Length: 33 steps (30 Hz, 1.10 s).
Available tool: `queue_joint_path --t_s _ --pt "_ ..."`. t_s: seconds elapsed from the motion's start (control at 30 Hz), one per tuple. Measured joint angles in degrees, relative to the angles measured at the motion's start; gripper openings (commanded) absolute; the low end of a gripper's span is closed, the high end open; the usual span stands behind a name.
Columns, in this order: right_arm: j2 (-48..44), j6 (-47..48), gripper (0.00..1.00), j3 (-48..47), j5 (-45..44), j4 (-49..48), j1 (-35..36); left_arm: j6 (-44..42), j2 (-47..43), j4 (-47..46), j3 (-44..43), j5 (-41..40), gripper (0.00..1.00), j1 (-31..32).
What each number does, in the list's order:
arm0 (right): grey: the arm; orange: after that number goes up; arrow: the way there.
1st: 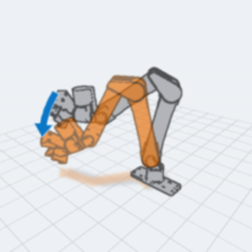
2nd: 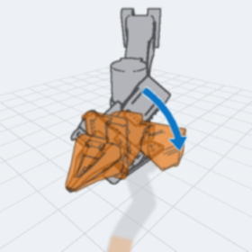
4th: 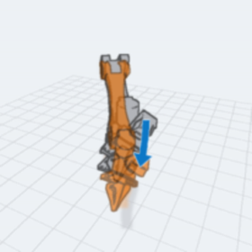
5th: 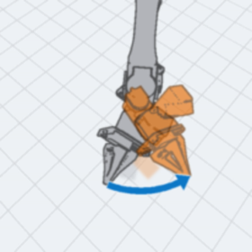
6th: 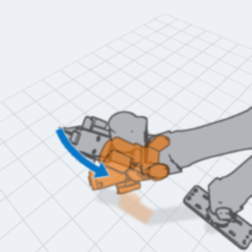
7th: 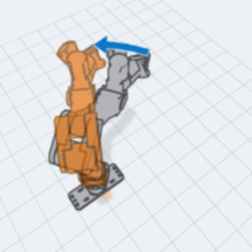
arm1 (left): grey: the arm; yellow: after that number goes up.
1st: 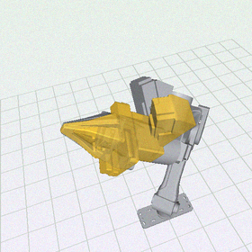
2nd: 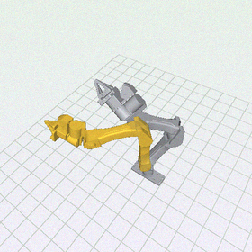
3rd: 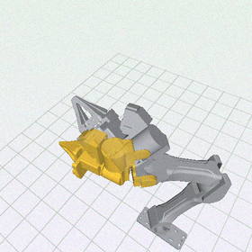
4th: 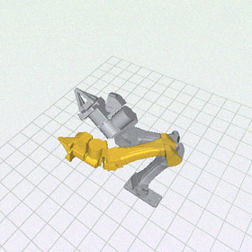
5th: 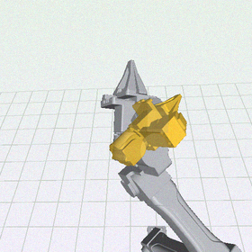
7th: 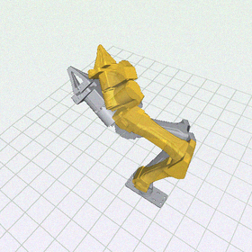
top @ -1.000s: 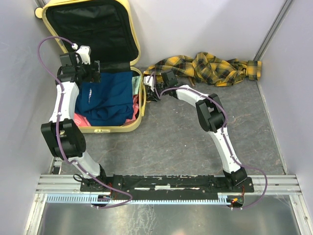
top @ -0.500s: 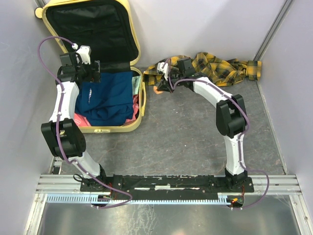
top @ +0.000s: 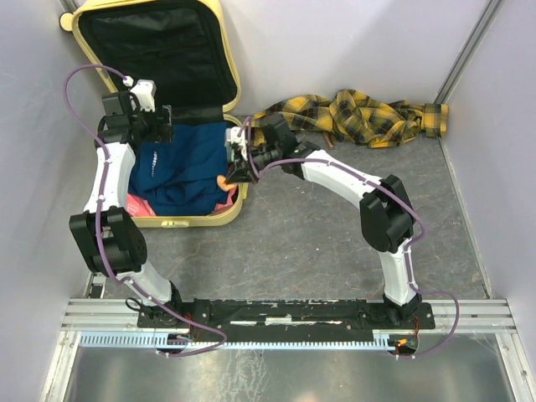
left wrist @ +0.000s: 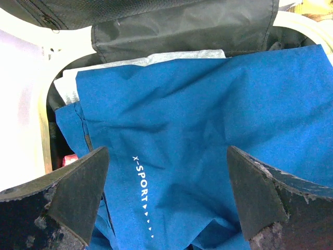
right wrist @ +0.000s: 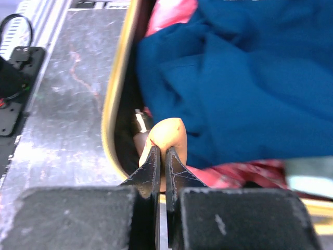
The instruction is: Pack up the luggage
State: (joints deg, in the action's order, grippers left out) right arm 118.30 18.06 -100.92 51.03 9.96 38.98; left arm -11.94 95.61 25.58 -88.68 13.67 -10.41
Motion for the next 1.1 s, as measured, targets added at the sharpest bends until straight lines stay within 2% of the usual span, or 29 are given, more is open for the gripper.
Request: queue_joint_path --t_s 0.13,0.33,0.47,0.53,0.67,0.87,1.1 --pt "0.59 1.09 0.06 0.33 0.11 1.77 3.69 0.0 -1.31 -0.02 1.07 0.0 0.99 0.0" --pt "2.93 3.41 0.31 0.33 -0.72 4.7 4.37 0.0 -2.43 -0.42 2.1 0.0 0.99 0.0" --pt "3.82 4.37 0.59 0.5 -1.55 7.28 4.13 -0.02 -2.47 -0.44 2.1 0.04 0.99 0.0" --pt "3.82 4.35 0.67 0.5 -1.62 7.43 4.09 -0.02 -2.47 -0.44 2.1 0.15 0.99 0.0" --pt "3.76 2.56 0.7 0.55 -2.08 6.51 3.8 0.0 -2.47 -0.42 2.1 0.24 0.99 0.0" --pt "2.36 -5.29 0.68 0.57 -3.58 3.67 1.4 -0.02 -2.47 -0.42 2.1 0.24 0.99 0.0" --pt "-0.81 -13.4 0.63 0.57 -11.91 4.96 -10.75 0.0 -2.45 -0.42 2.05 0.26 0.99 0.0"
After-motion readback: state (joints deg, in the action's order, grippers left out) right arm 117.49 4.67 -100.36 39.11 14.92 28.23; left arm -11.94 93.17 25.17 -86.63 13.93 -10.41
